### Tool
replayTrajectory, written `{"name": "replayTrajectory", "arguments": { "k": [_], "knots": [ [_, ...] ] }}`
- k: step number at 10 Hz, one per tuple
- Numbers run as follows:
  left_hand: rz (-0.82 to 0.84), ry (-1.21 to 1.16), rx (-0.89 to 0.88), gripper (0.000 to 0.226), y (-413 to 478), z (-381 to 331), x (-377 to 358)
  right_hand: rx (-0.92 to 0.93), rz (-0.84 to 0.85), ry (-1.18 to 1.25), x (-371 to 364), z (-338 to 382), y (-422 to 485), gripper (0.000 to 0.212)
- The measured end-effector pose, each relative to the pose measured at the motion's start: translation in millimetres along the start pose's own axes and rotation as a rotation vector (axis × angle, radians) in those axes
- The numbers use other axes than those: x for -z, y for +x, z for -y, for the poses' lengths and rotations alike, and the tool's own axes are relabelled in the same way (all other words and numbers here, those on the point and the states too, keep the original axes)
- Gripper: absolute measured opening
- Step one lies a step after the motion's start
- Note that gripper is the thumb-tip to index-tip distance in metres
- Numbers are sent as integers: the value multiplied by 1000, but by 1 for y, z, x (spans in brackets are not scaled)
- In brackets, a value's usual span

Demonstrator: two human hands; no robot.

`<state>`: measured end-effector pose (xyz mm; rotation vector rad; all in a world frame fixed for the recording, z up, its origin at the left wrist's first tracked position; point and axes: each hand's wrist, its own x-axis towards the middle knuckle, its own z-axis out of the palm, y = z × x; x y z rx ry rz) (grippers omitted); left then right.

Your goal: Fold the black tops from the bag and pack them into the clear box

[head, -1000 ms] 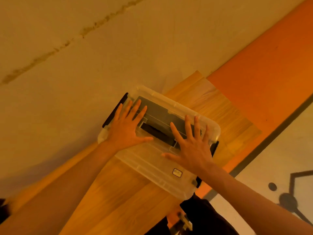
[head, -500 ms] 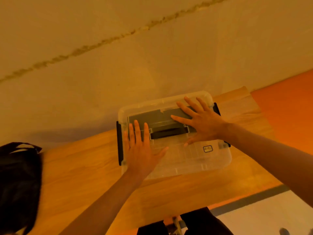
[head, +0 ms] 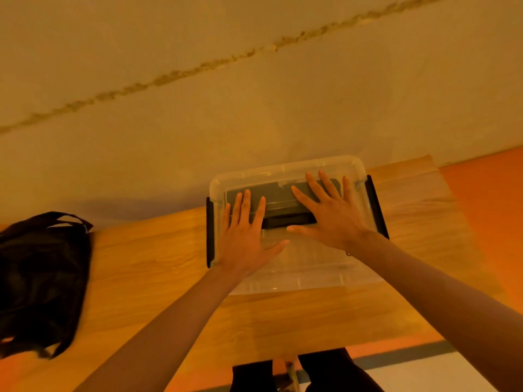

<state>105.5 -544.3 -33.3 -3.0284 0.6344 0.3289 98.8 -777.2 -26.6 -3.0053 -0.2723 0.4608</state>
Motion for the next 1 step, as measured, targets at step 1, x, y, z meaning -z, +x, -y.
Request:
{"name": "replayTrajectory", "arguments": {
  "k": [1],
  "knots": [
    [53,-178,58,100,9,0,28,-56,-29,275,38,5,9,95]
  ]
}}
